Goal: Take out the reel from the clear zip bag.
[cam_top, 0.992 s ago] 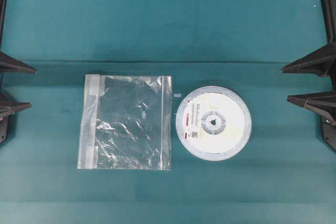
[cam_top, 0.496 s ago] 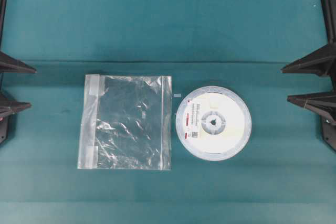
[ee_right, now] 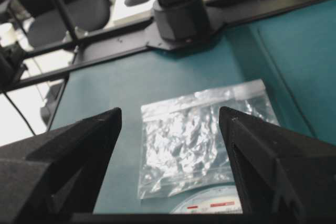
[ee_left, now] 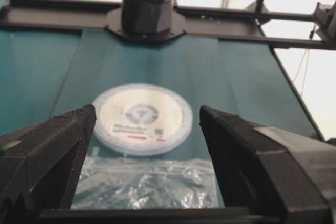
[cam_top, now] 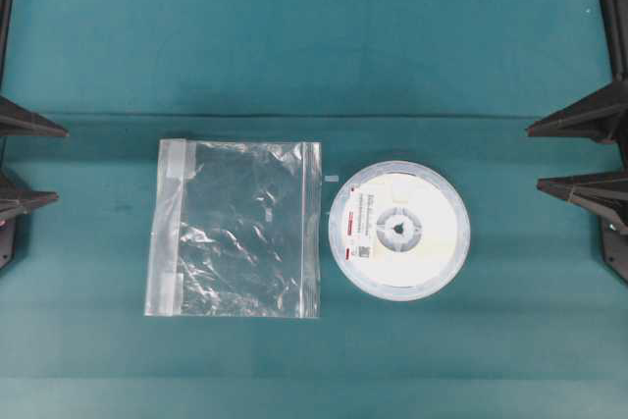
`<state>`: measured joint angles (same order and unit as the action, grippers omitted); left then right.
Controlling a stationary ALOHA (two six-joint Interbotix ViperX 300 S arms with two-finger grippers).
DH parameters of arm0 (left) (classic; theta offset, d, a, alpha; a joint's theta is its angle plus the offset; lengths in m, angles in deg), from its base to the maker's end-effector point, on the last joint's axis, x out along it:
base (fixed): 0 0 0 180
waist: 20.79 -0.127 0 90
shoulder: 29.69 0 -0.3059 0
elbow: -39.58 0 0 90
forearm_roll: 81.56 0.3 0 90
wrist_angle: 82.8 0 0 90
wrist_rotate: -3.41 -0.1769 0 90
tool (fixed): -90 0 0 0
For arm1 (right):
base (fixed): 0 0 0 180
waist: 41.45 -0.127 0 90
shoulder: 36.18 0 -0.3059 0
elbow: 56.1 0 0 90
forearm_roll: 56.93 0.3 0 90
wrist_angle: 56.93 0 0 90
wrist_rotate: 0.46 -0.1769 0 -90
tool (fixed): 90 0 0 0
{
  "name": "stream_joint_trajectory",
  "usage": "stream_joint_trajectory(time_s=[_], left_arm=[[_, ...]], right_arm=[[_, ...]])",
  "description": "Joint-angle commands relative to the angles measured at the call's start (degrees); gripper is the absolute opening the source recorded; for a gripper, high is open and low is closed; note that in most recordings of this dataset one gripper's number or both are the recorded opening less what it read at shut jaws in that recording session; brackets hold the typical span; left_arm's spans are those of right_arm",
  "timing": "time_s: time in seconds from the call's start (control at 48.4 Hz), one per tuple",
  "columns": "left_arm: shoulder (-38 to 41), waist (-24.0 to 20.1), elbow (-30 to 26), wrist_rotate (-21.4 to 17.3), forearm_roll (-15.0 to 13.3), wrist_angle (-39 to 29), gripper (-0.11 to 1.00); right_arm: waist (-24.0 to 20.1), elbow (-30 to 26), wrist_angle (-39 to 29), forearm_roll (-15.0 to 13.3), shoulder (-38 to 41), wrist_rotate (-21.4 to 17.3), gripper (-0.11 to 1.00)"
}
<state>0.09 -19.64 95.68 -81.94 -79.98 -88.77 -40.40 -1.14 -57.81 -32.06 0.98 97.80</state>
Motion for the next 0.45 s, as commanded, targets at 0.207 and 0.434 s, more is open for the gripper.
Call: stream_joint_trajectory(time_s=[0.207,0.434], left_arm=[[0.4,0.1,-0.7,0.0,0.2,0.4,0.85],[0.4,0.1,-0.7,0.0,0.2,0.4,0.85]], right_arm=[[0.1,-0.4,0.1,-0.1,-0.2,0.5,0.92],[0.1,-0.3,-0.1,-0.1,-0.5,0.5,0.92]])
